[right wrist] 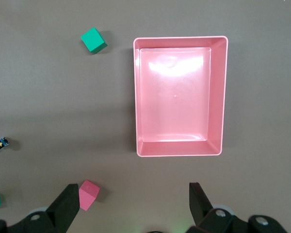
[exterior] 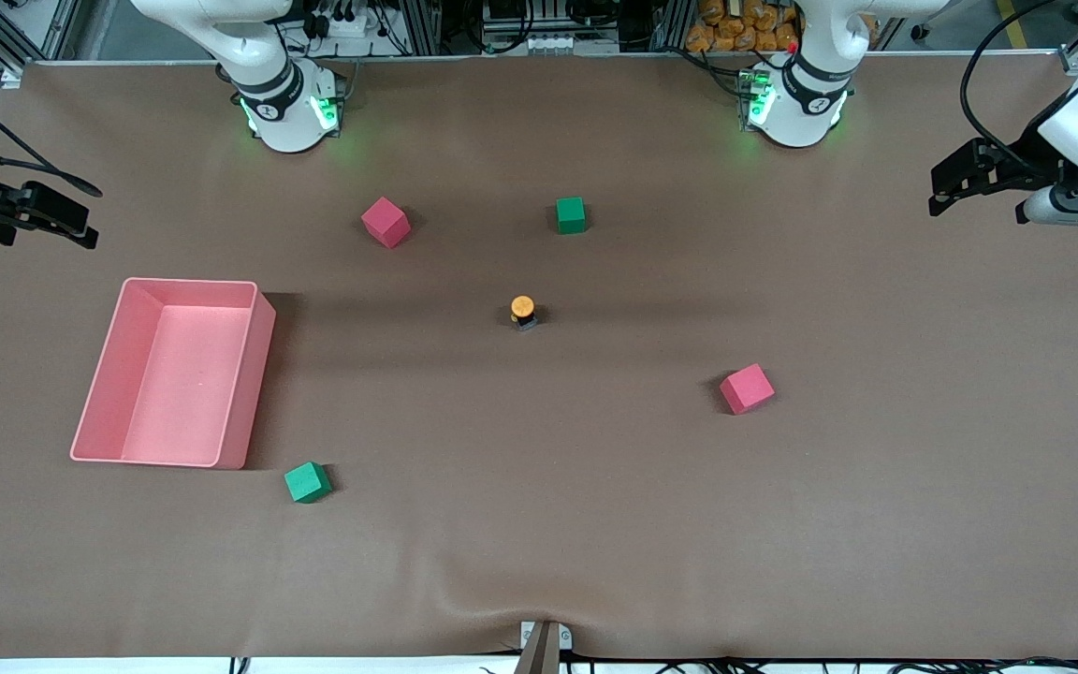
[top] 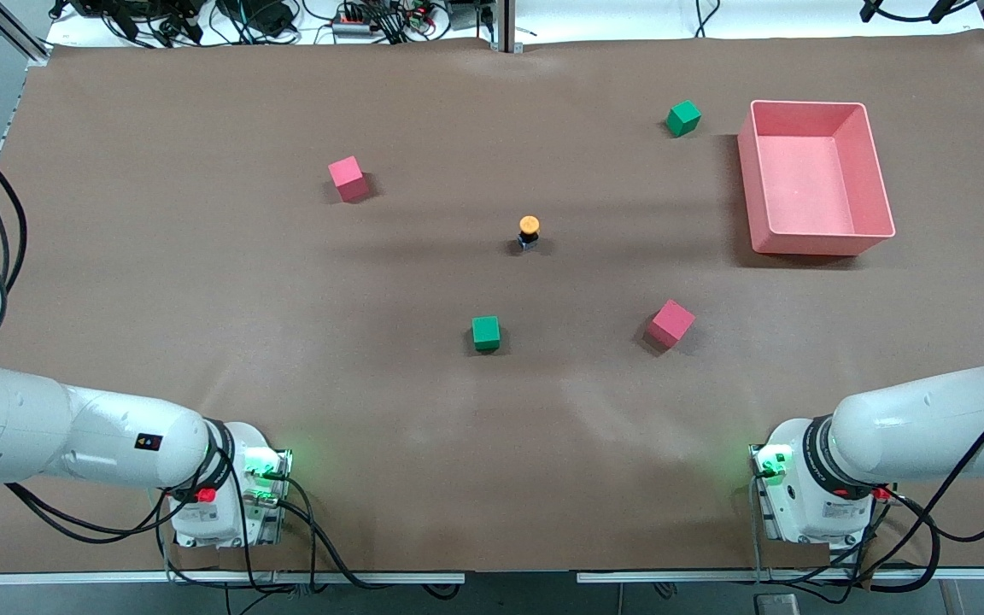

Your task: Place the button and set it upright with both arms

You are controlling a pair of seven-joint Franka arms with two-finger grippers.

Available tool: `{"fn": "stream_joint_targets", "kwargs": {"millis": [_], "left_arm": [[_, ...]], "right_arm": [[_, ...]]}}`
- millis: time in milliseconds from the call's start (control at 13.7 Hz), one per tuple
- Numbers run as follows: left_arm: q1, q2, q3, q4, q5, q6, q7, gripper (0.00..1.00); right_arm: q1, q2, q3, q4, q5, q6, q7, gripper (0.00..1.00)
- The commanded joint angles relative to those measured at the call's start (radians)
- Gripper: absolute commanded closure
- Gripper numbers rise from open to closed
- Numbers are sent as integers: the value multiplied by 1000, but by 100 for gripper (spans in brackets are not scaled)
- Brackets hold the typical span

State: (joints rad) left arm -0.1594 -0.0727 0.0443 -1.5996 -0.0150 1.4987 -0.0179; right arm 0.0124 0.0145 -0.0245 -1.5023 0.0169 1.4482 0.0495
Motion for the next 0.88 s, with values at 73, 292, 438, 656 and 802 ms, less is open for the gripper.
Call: {"fn": "stream_joint_targets", "kwargs": {"millis": [73, 292, 438, 656, 802], "left_arm": [[6, -4, -4, -2, -2, 14, 18, 0], [23, 8, -1, 7, -2, 14, 26, 0], [26, 7, -1, 7, -2, 14, 24, 0], [58, 5, -18, 6, -6, 12, 26, 0], [101, 7, -58, 6, -8, 12, 27, 0]], "right_arm": [[-5, 2, 3, 10, -6, 0, -13, 0], [-5, 2, 3, 8, -8, 0, -13, 0], [-5, 2, 3, 8, -6, 0, -13, 0], [-3, 2, 3, 8, -8, 0, -13, 0], [-5, 2, 3, 8, -6, 0, -13, 0]]}}
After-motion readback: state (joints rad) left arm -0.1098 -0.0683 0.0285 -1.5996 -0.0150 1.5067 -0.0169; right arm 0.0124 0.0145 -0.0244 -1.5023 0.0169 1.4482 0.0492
